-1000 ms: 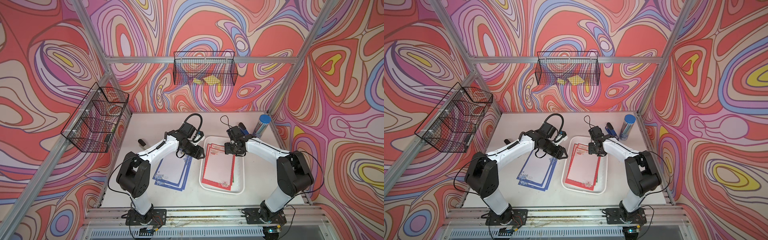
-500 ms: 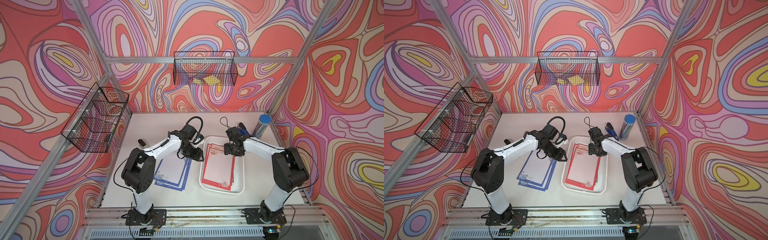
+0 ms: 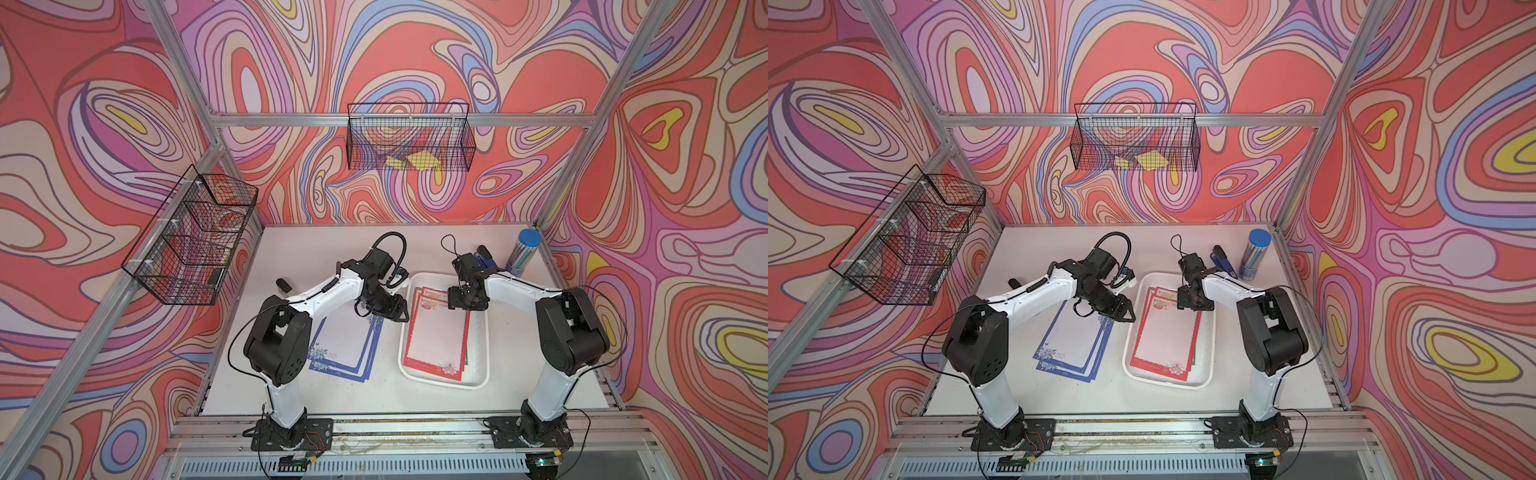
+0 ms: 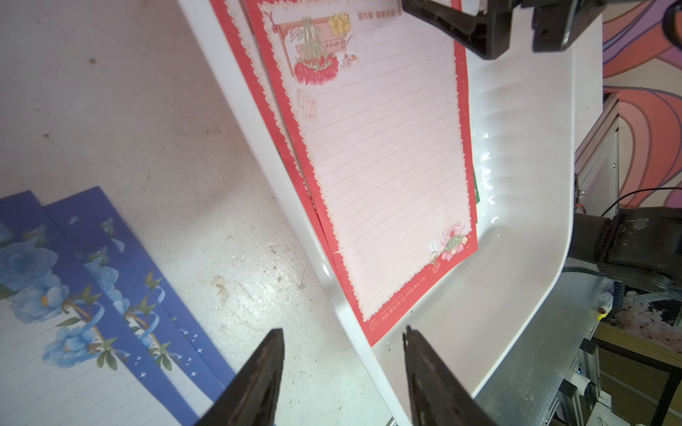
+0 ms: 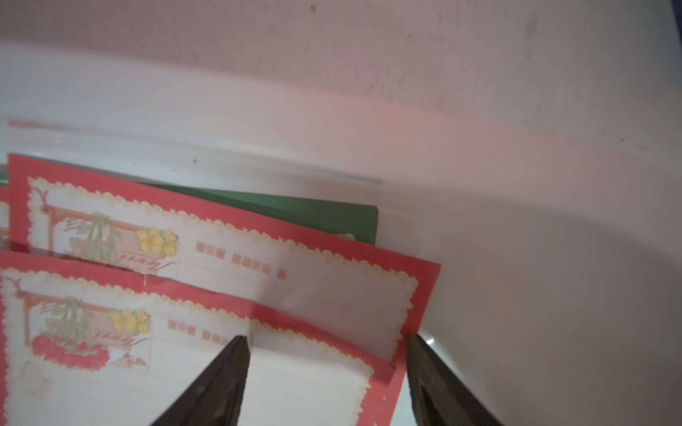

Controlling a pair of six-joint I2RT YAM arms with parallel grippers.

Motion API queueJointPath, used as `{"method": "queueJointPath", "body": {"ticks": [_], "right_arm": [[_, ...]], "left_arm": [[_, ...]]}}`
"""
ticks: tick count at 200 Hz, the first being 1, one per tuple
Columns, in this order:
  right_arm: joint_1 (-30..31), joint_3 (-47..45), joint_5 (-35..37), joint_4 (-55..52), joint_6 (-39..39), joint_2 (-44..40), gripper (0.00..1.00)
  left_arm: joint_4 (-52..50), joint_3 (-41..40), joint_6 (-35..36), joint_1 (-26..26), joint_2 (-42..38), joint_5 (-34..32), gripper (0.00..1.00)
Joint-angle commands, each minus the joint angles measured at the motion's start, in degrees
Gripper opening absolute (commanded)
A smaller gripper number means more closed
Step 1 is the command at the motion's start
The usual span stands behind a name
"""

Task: Take out the stationery paper from the storage box
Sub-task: Pick up the stationery paper from the storage box.

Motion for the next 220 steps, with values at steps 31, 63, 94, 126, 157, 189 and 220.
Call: {"method": "queueJointPath", "body": {"ticks": [31, 63, 94, 126, 157, 189, 220], "right_arm": [[-1.0, -0.2, -5.4, 1.6, 0.7, 0.2, 0.62], [-1.0, -1.0, -7.1, 1.1, 0.8, -1.5, 0.54], [-1.1, -2.4, -10.1, 0.6, 1.1, -4.4, 0.48], [-1.2, -4.6, -11.2, 0.1, 1.4, -7.2, 0.45], [-2.1, -6.8, -12.8, -0.2, 1.6, -8.7, 0.43], [-3.4, -9.0, -16.0, 1.2, 2.5, -9.7, 0.41], [-3.9, -9.5, -16.8, 1.2, 3.4, -9.2, 0.44]], "left_arm": [[-2.6, 2.1, -0.7, -0.2, 1.9, 1.1, 0.56], [-2.6, 2.3, -0.8, -0.2, 2.1, 1.3, 0.56], [-2.5, 2.4, -0.9, -0.2, 2.3, 1.0, 0.56], [-2.3, 2.4, -1.4, -0.2, 2.6, 1.0, 0.57], [-2.2, 2.4, -1.6, -0.3, 2.8, 1.2, 0.57], [-2.2, 2.3, -1.7, -0.5, 2.8, 1.1, 0.57], [-2.2, 2.3, -1.9, -0.7, 3.1, 0.9, 0.57]]}}
